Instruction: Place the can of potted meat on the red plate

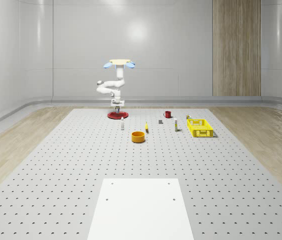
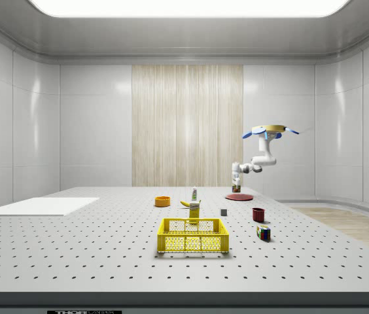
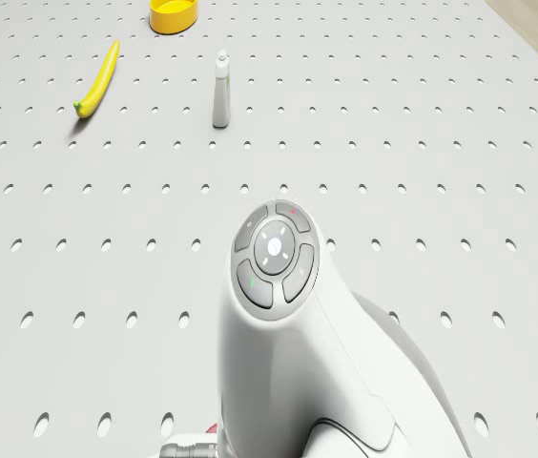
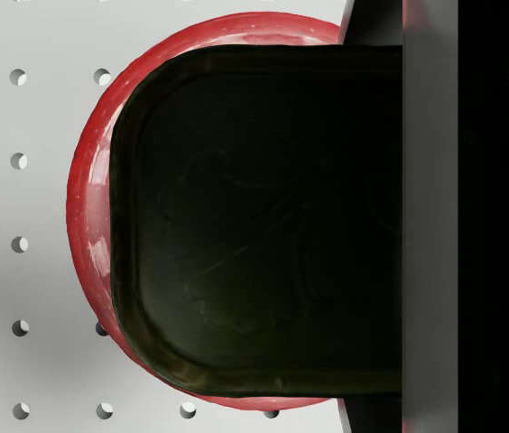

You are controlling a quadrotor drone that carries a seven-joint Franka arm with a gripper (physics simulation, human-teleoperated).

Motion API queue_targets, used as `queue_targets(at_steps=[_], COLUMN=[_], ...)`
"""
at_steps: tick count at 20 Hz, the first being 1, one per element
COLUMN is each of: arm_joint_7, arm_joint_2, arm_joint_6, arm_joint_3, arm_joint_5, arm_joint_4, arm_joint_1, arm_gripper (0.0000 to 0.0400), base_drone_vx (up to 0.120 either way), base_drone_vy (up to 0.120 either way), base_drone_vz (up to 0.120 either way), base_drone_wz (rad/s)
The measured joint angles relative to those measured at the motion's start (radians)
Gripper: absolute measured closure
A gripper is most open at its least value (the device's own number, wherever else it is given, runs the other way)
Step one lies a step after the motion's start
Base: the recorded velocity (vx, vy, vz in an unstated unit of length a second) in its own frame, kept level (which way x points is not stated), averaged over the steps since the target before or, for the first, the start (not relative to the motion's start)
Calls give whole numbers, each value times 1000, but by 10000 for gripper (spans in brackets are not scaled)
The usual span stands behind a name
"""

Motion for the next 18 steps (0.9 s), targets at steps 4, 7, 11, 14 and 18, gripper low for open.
queue_targets(at_steps=[4,7,11,14,18], arm_joint_7=[0,-1,-4,-5,-4], arm_joint_2=[-1,0,1,-1,-2], arm_joint_6=[21,30,26,14,3], arm_joint_3=[-43,-60,-51,-23,3], arm_joint_5=[-39,-55,-45,-18,7], arm_joint_4=[16,23,20,9,-1], arm_joint_1=[-8,-12,-9,-4,0], arm_gripper=[118,75,28,13,5], base_drone_vx=[0,0,0,0,0], base_drone_vy=[0,0,0,0,0], base_drone_vz=[0,0,0,0,0], base_drone_wz=[0,0,0,0,0])
